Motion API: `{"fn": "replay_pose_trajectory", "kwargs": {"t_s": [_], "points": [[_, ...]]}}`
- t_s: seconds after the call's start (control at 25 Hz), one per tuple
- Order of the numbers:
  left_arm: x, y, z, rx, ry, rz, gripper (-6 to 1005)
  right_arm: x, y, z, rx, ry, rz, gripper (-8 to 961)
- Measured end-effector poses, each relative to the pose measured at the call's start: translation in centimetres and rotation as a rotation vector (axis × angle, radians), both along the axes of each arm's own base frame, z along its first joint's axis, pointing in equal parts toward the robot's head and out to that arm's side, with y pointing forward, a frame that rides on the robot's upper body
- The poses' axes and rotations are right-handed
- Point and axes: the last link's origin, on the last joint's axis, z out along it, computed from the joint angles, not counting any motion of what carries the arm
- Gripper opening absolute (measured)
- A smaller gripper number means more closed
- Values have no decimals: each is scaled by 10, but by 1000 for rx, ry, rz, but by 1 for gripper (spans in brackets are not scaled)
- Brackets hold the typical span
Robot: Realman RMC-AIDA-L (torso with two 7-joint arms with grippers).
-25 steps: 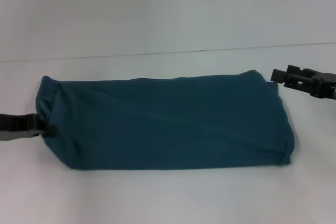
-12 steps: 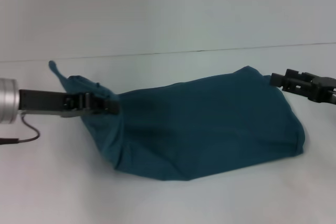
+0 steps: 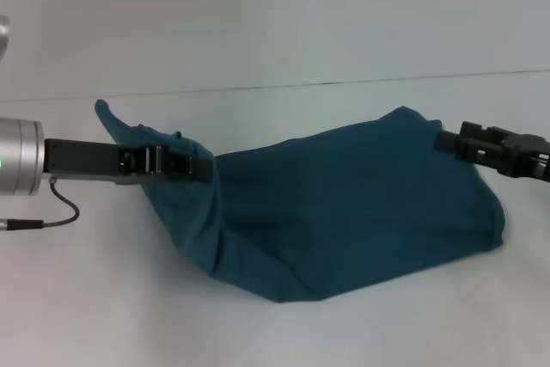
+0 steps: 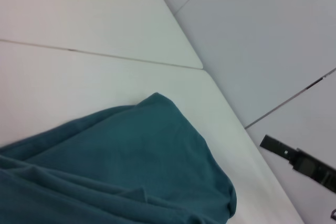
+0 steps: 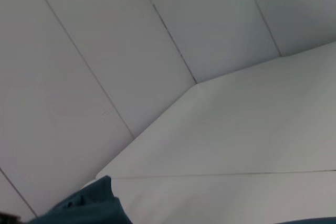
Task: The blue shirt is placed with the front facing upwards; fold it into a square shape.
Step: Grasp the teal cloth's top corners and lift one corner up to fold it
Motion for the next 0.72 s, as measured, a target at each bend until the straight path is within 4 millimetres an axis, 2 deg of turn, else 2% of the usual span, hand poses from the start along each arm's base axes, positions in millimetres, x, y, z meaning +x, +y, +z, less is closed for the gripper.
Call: {"fn": "replay_pose_trajectory", "kwargs": {"t_s": [0.16,0.44,0.56,0.72], "points": [[1,0,4,10,-14,-7,32,1,1,-12,-14,-40,18,847],[0,0,7,15,-6,-23,33,0,0,-64,-26,-185,91,810],[-5,-1,10,17,-2,-24,33,-5,-5,-84,-24,-201,154,690],[-11,-3,17,30,-10,-23,33,-12,-8,-99,10,-223,242,531]]}}
